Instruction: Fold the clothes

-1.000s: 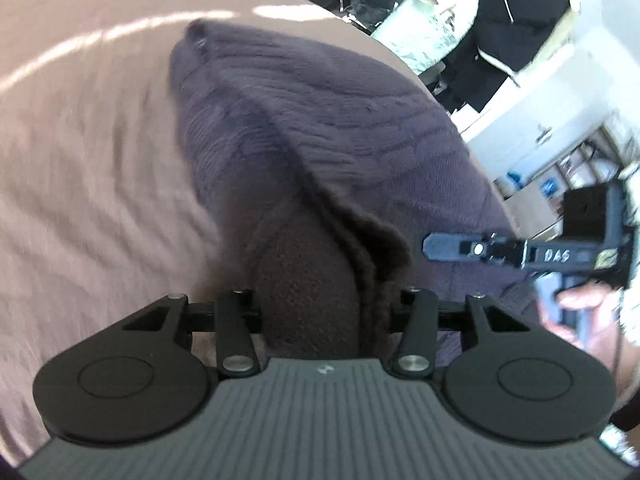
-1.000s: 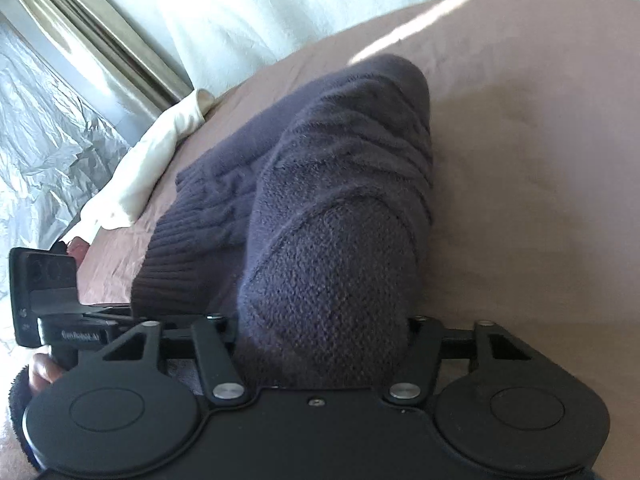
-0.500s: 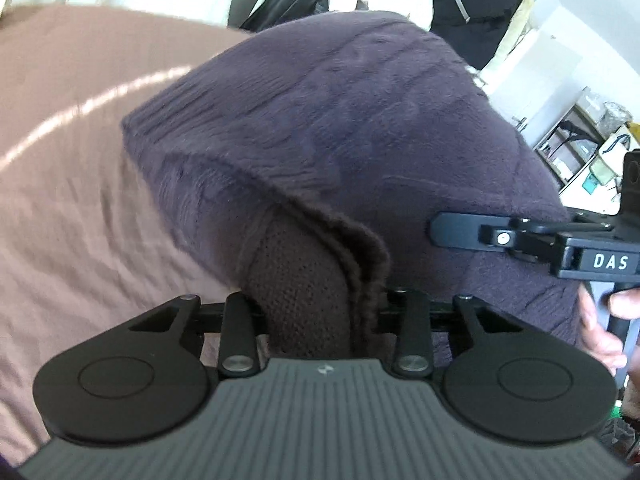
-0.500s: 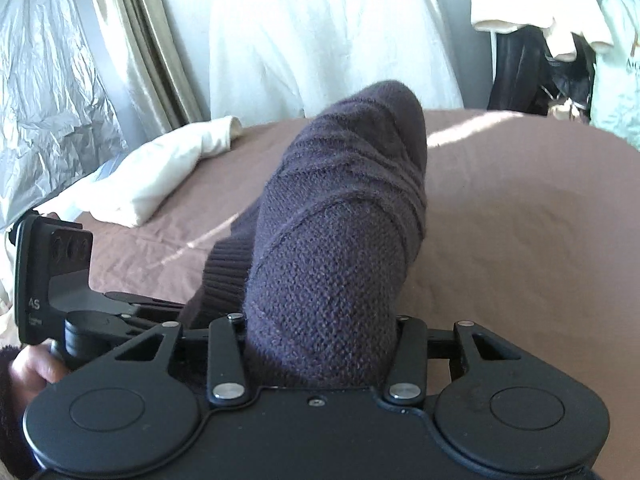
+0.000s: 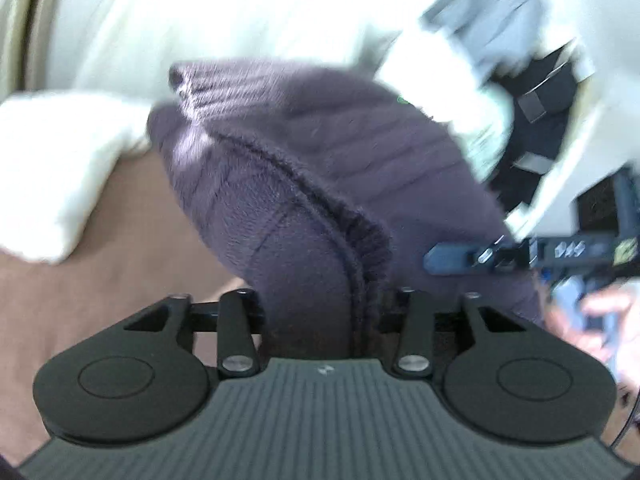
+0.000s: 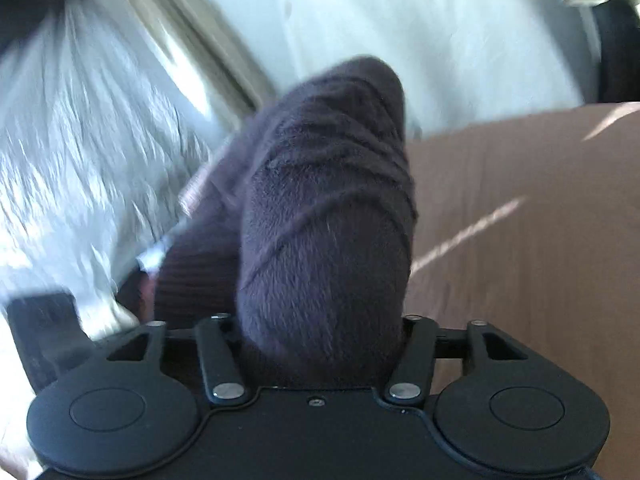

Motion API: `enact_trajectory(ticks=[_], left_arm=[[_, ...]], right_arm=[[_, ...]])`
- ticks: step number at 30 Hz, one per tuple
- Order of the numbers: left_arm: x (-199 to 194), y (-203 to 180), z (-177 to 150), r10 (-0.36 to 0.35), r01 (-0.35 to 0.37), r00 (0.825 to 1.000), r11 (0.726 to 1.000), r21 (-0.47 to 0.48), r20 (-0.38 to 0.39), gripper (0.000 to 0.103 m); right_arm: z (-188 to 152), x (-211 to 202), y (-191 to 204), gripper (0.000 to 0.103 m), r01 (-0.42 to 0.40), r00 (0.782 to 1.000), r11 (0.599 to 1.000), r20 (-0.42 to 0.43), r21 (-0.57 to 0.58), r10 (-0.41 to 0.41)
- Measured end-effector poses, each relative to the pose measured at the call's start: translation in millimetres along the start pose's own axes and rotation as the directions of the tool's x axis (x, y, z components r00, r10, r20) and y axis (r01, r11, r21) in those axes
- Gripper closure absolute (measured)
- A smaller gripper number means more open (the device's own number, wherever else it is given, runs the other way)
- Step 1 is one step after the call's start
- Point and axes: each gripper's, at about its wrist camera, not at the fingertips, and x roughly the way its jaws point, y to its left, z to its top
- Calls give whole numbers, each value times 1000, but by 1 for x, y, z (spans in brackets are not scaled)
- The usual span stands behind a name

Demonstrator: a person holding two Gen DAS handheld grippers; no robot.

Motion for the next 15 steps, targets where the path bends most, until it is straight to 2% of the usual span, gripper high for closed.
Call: enact_trajectory(ticks=[1, 3, 4, 5, 7, 9, 11, 15], left_arm=[[17, 14, -5, 37, -37, 995, 999, 4, -93, 53], [43, 45, -23, 118, -133, 960, 990, -44, -256, 52], [45, 60, -31, 102, -140, 954, 983, -118, -281, 52], [46, 74, -37, 77, -139, 951, 971, -194, -298, 52], [34, 88, -36, -2, -88, 963, 944, -318, -270, 48], [26, 87, -31, 5, -81, 969, 950, -300, -249, 45], [26, 87, -33, -5, -70, 968, 956, -286, -253, 42], [43, 75, -40, -33, -60, 959, 946, -318, -282, 35]], right_arm=[[0, 17, -10, 35, 17, 999, 1000, -34, 20, -17], [-8, 45, -32, 35, 22, 994, 997, -110, 69, -14], [-17, 52, -42, 35, 40, 992, 996, -126, 84, -29], [-27, 53, -49, 35, 63, 992, 995, -112, 82, -54], [-43, 45, -63, 34, 48, 995, 993, -87, 107, -39], [-57, 34, -76, 31, -11, 997, 982, -72, 186, 24], [-66, 28, -86, 27, -39, 996, 977, -66, 210, 54], [-65, 50, -82, 19, -55, 986, 979, -142, 196, 84]])
